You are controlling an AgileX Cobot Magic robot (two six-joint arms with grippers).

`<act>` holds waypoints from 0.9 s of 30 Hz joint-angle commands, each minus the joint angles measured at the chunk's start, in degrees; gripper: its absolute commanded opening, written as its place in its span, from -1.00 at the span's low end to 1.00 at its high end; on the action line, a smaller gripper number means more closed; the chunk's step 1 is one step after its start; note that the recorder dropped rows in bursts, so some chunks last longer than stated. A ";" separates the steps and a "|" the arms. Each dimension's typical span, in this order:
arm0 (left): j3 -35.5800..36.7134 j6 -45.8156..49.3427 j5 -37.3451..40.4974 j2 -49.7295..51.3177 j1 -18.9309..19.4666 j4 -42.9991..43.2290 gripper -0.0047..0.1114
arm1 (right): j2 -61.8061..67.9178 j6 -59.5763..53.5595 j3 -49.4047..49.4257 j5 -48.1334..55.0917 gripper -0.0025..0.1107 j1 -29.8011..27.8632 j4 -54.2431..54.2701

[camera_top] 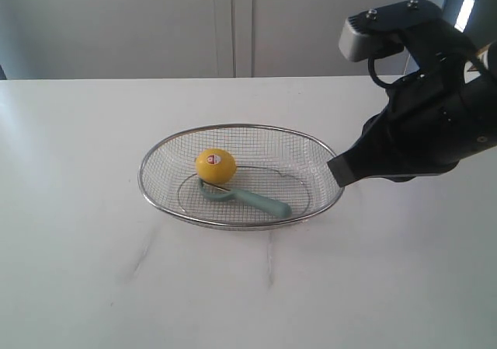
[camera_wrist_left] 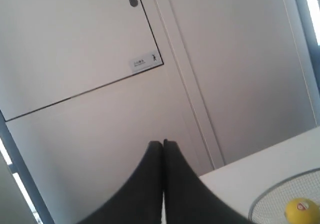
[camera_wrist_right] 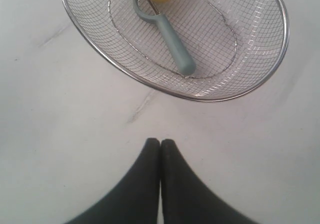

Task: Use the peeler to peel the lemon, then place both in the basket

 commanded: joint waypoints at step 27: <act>28.32 -0.49 -0.49 -0.39 -1.24 -13.88 -0.92 | -0.34 0.02 0.17 -0.05 -0.96 0.07 -0.04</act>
